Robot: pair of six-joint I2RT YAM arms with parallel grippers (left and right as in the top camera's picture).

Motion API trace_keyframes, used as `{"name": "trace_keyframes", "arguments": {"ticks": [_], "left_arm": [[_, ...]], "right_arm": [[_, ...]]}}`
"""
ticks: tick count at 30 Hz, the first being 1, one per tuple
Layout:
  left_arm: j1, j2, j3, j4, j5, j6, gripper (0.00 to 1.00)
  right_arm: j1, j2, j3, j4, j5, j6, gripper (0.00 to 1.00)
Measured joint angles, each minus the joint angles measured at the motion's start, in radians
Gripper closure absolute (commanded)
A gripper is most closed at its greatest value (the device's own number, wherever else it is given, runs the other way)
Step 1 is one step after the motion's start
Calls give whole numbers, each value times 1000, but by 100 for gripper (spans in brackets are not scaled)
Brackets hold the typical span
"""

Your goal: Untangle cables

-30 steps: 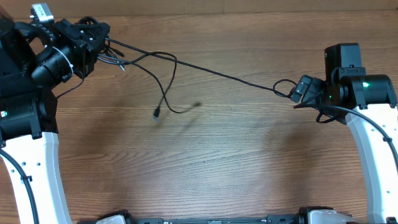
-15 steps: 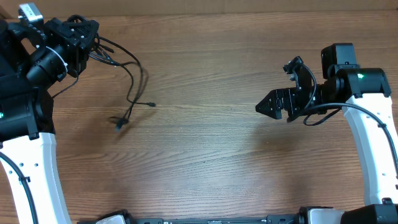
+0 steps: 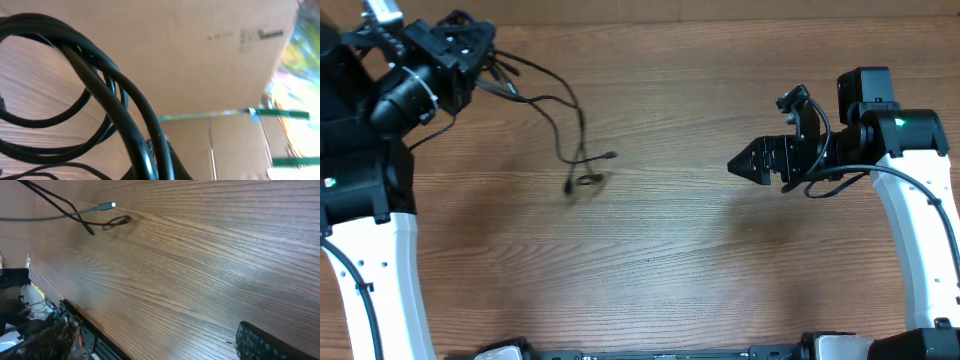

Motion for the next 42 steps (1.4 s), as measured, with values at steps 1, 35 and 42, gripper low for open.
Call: {"name": "trace_keyframes", "arguments": {"ticks": [1, 35, 42], "left_arm": [[-16, 0, 0, 14, 4, -8, 96], [-198, -2, 0, 374, 24, -268, 96], [-204, -2, 0, 393, 53, -301, 96]], "right_arm": [[4, 0, 0, 3, 0, 6, 0], [502, 320, 0, 421, 74, 466, 0], [495, 321, 0, 481, 100, 526, 0]]}}
